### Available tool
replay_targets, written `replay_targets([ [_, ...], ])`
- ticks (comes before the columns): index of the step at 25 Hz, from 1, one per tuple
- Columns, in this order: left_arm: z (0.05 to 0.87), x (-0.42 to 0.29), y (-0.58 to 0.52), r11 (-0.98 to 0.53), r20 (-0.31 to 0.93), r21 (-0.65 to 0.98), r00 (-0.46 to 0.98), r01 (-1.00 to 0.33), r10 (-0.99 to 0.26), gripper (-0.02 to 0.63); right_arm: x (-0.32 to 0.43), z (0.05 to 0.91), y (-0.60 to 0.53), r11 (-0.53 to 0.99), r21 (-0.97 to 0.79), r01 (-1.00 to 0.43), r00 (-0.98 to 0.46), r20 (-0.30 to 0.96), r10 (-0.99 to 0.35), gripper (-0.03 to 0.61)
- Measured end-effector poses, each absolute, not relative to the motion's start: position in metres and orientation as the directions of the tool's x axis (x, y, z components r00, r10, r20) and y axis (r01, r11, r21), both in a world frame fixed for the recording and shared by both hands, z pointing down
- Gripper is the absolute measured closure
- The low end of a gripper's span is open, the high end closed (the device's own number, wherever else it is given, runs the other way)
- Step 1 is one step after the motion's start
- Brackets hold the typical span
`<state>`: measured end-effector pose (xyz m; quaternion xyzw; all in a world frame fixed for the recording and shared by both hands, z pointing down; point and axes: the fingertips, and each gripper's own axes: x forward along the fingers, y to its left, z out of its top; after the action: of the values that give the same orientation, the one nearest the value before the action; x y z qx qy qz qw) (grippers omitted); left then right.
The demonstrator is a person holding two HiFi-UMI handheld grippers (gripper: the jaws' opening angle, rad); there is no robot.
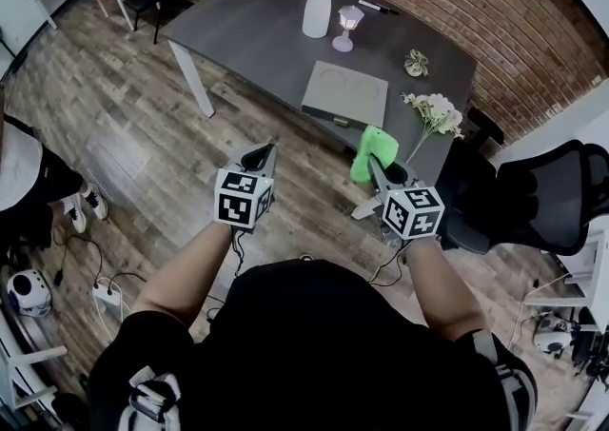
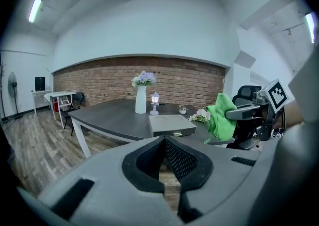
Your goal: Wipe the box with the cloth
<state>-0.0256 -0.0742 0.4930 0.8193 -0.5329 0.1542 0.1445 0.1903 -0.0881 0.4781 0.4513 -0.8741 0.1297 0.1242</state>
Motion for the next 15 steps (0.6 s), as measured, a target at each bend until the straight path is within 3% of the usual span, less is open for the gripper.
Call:
replay_targets([
  [15, 0.485, 0.056, -0.113, -0.428, 0.410, -0.004, 0.389, -0.904, -0.825, 0.606, 0.232, 0.477, -0.120, 0.641, -0.059, -0.765, -0.622, 0.323, -0.713, 0.534],
])
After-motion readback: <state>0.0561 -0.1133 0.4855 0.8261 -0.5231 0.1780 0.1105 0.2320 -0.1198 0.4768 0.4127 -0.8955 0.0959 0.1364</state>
